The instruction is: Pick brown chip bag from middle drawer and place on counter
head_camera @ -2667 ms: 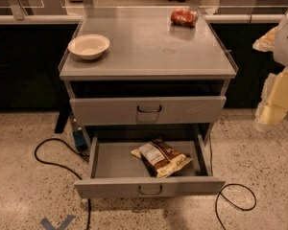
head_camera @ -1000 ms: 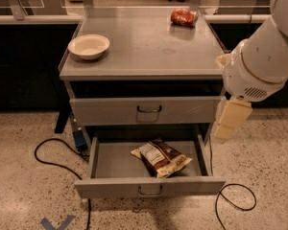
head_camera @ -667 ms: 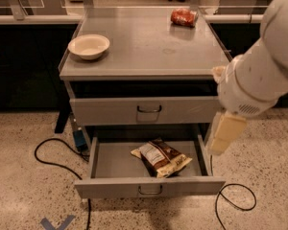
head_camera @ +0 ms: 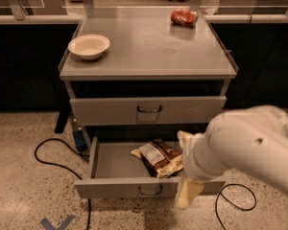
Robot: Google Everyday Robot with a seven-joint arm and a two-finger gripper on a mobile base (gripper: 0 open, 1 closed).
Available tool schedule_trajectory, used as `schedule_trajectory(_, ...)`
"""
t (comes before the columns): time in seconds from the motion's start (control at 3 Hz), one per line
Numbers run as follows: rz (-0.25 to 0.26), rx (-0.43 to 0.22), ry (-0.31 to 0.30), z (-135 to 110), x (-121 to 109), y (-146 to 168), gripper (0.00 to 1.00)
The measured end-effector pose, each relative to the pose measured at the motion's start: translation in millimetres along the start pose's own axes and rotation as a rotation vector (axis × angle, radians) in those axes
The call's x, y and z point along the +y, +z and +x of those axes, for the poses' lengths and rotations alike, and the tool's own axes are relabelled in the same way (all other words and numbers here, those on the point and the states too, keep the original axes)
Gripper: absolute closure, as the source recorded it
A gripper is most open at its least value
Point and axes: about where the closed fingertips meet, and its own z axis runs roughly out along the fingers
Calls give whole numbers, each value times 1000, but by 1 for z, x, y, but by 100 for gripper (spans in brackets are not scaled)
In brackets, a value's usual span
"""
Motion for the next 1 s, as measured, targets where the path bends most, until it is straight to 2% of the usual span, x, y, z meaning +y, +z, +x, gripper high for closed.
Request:
schedule_trajectory(0.33,-127,-11,13,18,56,115,0)
schedule_trajectory(0.67,-162,-34,39,24,63,206,0)
schedule_trajectory(1.0,-166,-60,68,25,68,241,0)
